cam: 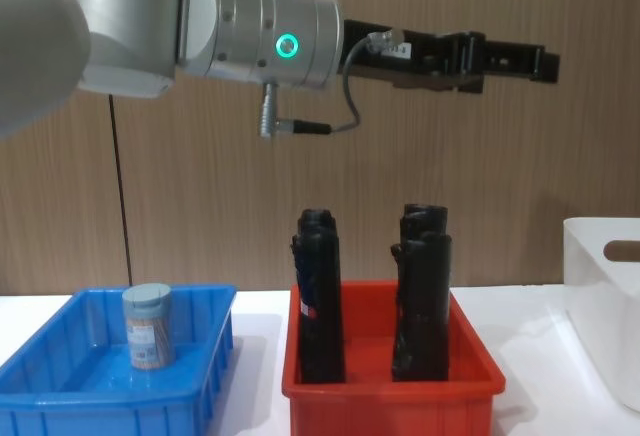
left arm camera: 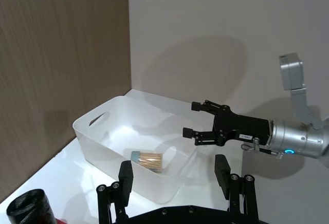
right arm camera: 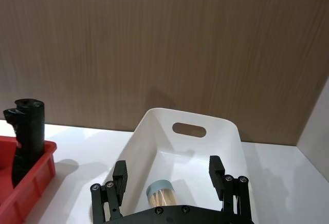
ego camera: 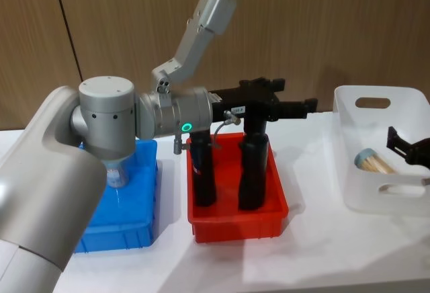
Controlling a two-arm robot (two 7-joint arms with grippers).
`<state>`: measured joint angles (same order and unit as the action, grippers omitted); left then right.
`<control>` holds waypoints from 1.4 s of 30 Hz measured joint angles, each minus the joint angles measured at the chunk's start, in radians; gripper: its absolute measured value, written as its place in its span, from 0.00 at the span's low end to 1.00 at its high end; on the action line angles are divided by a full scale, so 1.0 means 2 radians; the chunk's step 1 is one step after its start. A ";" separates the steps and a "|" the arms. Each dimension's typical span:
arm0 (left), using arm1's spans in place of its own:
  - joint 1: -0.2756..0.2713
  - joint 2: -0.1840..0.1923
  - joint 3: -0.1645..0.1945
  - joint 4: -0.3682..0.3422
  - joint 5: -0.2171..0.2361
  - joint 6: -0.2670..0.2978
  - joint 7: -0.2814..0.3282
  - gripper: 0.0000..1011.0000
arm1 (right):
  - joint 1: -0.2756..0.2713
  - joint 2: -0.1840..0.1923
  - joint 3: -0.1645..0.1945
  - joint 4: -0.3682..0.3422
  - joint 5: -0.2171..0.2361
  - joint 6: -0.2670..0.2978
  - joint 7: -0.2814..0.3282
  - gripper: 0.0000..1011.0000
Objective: Pick the cotton swabs from the blue box and place them into the white box.
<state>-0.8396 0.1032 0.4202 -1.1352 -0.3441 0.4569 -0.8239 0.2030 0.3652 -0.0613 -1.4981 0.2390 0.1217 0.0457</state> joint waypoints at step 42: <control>0.190 0.088 0.011 -0.155 0.045 -0.139 0.256 0.99 | -0.109 -0.014 -0.082 -0.134 0.024 -0.044 0.011 0.99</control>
<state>-0.4605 0.2789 0.4423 -1.4446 -0.2533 0.1781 -0.3120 -0.0147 0.3374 -0.2260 -1.7670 0.2875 0.0339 0.0669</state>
